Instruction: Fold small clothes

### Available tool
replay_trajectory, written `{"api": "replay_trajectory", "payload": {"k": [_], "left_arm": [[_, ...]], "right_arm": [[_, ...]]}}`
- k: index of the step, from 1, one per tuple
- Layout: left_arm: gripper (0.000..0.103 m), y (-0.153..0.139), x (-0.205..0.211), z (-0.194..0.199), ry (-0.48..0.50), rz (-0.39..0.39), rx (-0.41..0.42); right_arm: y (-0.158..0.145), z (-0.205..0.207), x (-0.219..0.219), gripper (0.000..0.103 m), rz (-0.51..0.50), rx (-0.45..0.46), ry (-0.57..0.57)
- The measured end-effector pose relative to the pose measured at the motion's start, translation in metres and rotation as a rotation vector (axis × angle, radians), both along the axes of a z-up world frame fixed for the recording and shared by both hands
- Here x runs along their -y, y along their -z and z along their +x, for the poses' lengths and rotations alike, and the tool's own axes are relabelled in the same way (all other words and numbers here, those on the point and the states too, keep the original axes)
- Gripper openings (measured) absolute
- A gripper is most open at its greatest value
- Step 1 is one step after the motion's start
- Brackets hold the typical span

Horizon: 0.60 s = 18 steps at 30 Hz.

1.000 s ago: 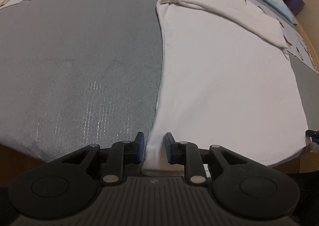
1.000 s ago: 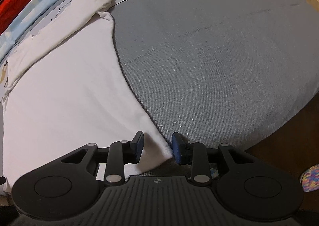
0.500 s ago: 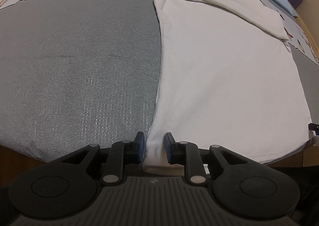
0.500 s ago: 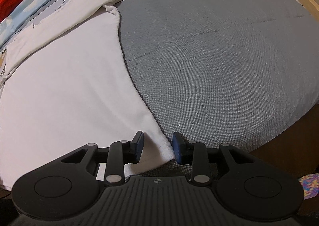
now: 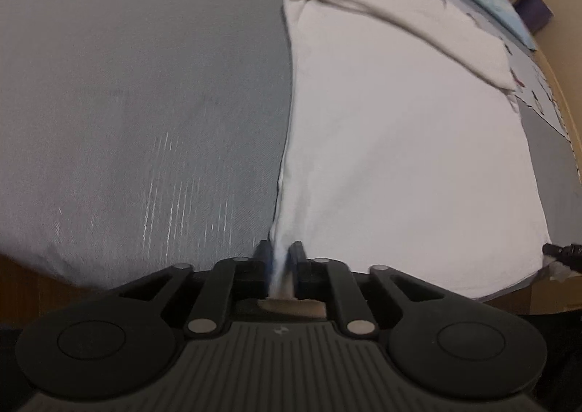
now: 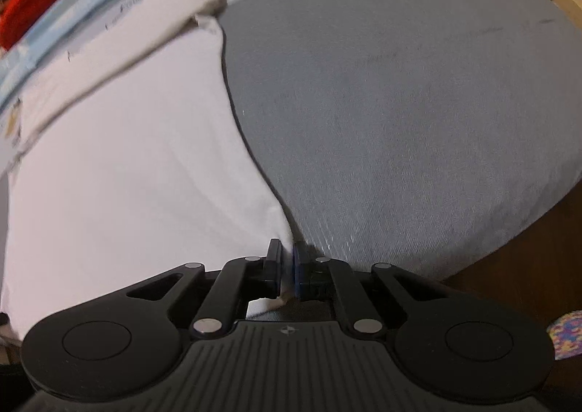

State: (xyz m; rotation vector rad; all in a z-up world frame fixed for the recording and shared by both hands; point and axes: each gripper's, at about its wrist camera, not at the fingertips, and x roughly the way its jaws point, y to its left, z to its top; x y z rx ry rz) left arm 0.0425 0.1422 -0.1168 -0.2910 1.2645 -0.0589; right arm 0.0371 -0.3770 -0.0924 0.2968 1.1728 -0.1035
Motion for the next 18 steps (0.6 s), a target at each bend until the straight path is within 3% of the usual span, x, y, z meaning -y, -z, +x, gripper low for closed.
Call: {"api": "replay_trajectory", "payload": {"k": [5, 6, 11, 16, 18], "left_arm": [[0.014, 0.003, 0.009, 0.001, 0.037, 0.038, -0.004], [0.006, 0.003, 0.011, 0.001, 0.045, 0.043, 0.002], [0.006, -0.015, 0.007, -0.006, 0.017, 0.020, 0.082], [0.007, -0.002, -0.004, -0.001, -0.042, -0.033, -0.009], [0.010, 0.002, -0.001, -0.002, -0.028, -0.016, -0.028]], "right_arm": [[0.003, 0.004, -0.008, 0.011, -0.025, -0.007, -0.013], [0.002, 0.004, -0.010, 0.009, -0.033, -0.004, -0.023], [-0.015, -0.007, 0.000, 0.005, 0.012, 0.081, 0.028], [-0.001, -0.005, 0.001, 0.007, 0.019, -0.004, 0.041], [0.001, -0.003, -0.001, 0.009, 0.005, -0.015, 0.033]]}}
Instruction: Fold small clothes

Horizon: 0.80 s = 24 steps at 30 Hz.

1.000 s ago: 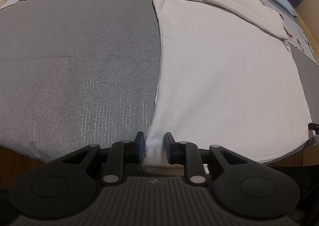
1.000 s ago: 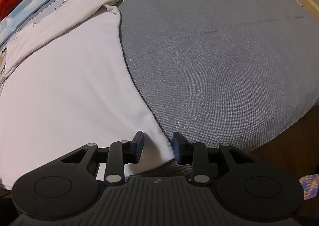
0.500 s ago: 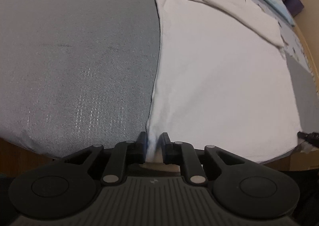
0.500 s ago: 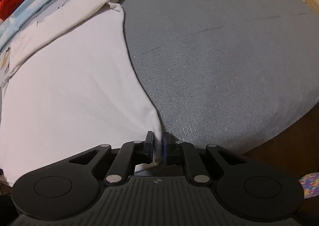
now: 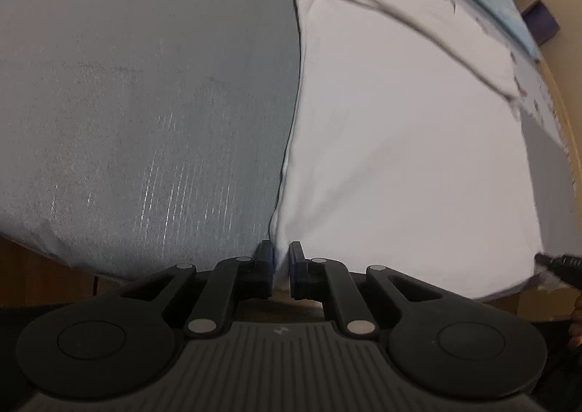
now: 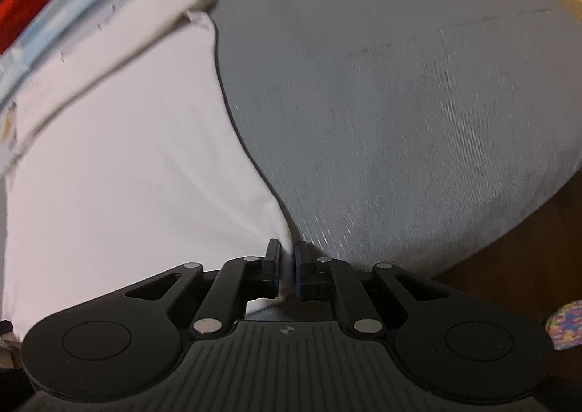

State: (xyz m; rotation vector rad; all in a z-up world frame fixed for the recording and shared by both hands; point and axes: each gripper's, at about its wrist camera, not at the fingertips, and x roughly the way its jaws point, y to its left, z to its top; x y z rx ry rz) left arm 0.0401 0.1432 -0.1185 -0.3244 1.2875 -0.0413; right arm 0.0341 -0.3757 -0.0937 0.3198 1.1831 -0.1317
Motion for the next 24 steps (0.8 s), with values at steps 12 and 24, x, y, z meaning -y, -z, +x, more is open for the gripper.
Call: {"api": "replay_trajectory", "payload": {"k": [12, 24], "left_arm": [[0.014, 0.0000, 0.0020, -0.0062, -0.005, 0.019, 0.000], [0.016, 0.0021, -0.0011, -0.0055, -0.007, 0.020, -0.006]], "right_arm": [[0.0037, 0.0033, -0.0009, 0.012, 0.007, -0.004, 0.020], [0.0025, 0.0027, -0.0039, 0.029, -0.028, -0.004, -0.010]]}}
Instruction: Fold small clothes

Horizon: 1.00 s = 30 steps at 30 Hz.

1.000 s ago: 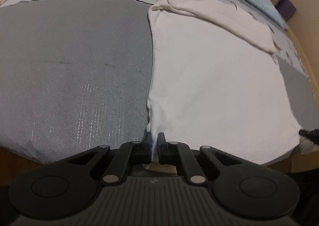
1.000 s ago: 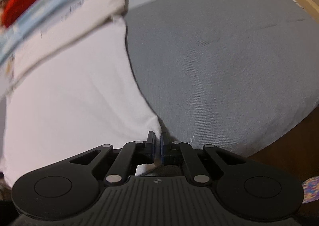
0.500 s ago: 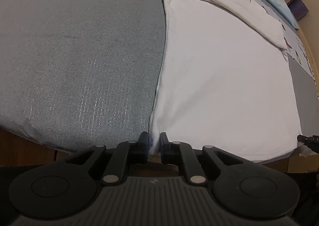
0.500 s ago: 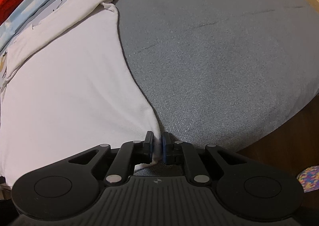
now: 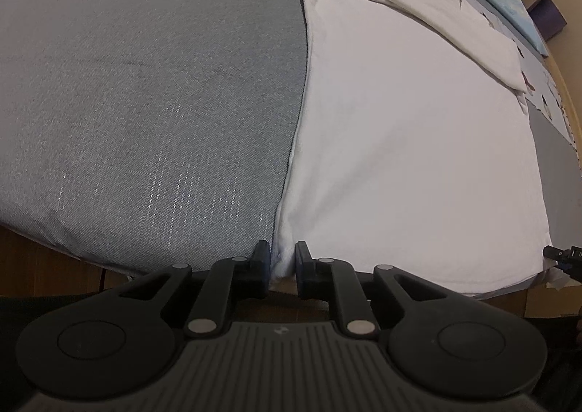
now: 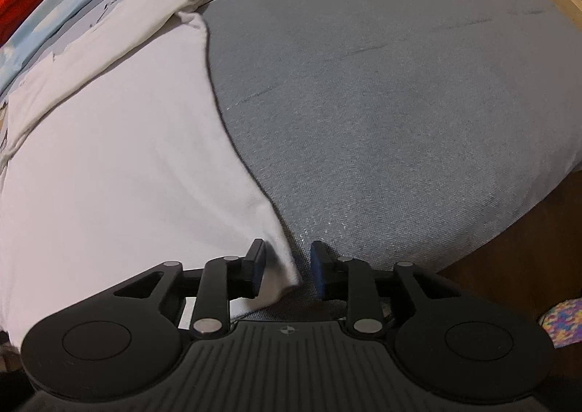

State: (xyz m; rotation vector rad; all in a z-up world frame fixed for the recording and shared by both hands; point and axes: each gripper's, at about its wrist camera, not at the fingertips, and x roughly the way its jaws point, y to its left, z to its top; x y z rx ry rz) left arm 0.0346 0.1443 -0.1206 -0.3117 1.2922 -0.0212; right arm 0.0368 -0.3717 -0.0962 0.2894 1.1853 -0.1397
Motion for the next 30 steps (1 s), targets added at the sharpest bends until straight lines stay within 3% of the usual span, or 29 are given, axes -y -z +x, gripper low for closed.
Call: {"api": "replay_trajectory", "payload": {"k": [2, 5, 11, 14, 21, 27, 30], "left_arm": [[0.016, 0.000, 0.002, 0.000, 0.002, 0.004, 0.001], [0.008, -0.001, 0.004, -0.001, 0.008, 0.007, 0.017], [0.006, -0.034, 0.016, -0.004, 0.076, 0.029, 0.126], [0.006, -0.069, 0.012, -0.007, 0.092, 0.000, 0.210], [0.006, -0.150, 0.003, -0.048, 0.189, -0.032, 0.383], [0.006, -0.188, -0.028, -0.105, 0.185, -0.142, 0.424], [0.006, -0.195, -0.039, -0.109, 0.172, -0.176, 0.423]], "right_arm": [[0.001, 0.001, -0.007, 0.029, -0.025, -0.004, -0.042], [-0.001, 0.000, -0.011, 0.007, -0.010, 0.005, -0.067], [-0.045, -0.009, -0.002, 0.006, 0.096, 0.156, -0.023], [-0.079, -0.018, 0.005, 0.006, 0.169, 0.242, -0.009], [-0.148, -0.060, 0.023, 0.005, 0.206, 0.398, -0.074], [-0.186, -0.126, 0.049, 0.005, 0.244, 0.459, -0.108], [-0.186, -0.137, 0.058, 0.005, 0.278, 0.450, -0.090]]}}
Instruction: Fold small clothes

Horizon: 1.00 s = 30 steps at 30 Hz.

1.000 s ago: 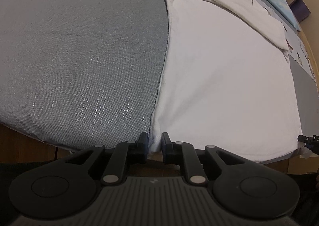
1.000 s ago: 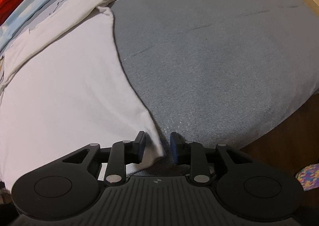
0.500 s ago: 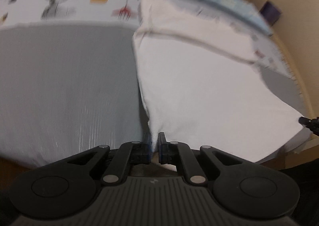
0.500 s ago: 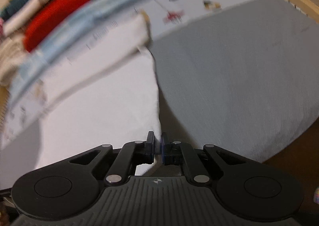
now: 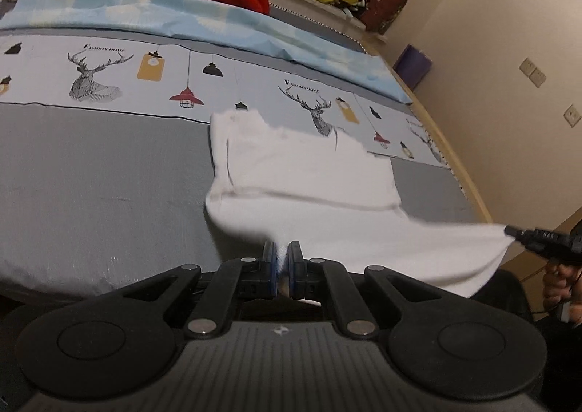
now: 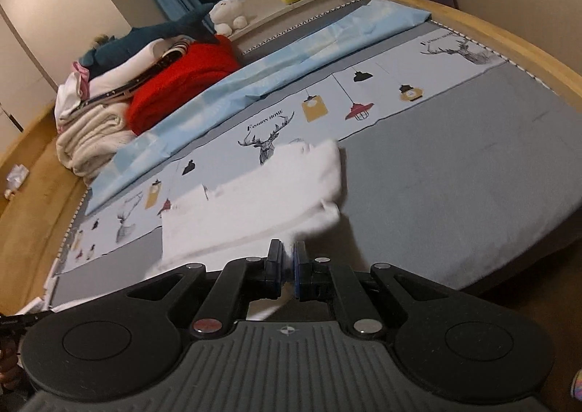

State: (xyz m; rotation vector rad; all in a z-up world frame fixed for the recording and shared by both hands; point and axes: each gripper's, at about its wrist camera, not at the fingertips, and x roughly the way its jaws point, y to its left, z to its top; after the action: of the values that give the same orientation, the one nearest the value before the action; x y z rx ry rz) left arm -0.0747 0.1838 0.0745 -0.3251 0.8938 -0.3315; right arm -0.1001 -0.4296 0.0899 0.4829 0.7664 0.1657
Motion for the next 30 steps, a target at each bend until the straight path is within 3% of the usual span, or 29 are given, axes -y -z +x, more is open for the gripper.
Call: {"api": "replay_trajectory", "payload": {"k": [5, 9, 13, 15, 18, 20, 22, 24, 26, 30], "left_arm": [[0.006, 0.009, -0.005, 0.060, -0.018, 0.021, -0.012], [0.006, 0.035, -0.007, 0.157, -0.041, 0.060, -0.039], [0.006, 0.078, -0.007, 0.262, -0.074, 0.106, -0.115], [0.007, 0.094, -0.012, 0.294, -0.116, 0.086, -0.133], [0.013, 0.112, -0.038, 0.307, -0.223, -0.025, -0.102], [0.013, 0.124, -0.048, 0.308, -0.224, -0.068, -0.153], [0.018, 0.130, -0.040, 0.314, -0.136, -0.008, -0.168], [0.039, 0.136, -0.027, 0.316, -0.061, 0.063, -0.147], [0.040, 0.149, -0.020, 0.324, -0.036, 0.087, -0.156], [0.040, 0.161, -0.003, 0.339, -0.013, 0.072, -0.136]], "right_arm": [[0.018, 0.047, -0.003, 0.005, 0.004, -0.064, 0.017], [0.040, 0.137, -0.010, 0.005, -0.043, -0.104, 0.013], [0.066, 0.239, -0.016, 0.005, -0.064, -0.141, 0.030], [0.084, 0.282, -0.015, 0.007, -0.057, -0.150, 0.066], [0.110, 0.310, -0.010, 0.012, -0.112, -0.132, 0.165], [0.128, 0.304, -0.006, 0.012, -0.079, -0.099, 0.147], [0.146, 0.302, -0.010, 0.012, -0.099, -0.160, 0.058], [0.149, 0.303, -0.020, 0.019, -0.184, -0.109, -0.020], [0.155, 0.309, -0.029, 0.031, -0.240, -0.102, -0.071], [0.167, 0.324, -0.038, 0.031, -0.254, -0.083, -0.101]]}}
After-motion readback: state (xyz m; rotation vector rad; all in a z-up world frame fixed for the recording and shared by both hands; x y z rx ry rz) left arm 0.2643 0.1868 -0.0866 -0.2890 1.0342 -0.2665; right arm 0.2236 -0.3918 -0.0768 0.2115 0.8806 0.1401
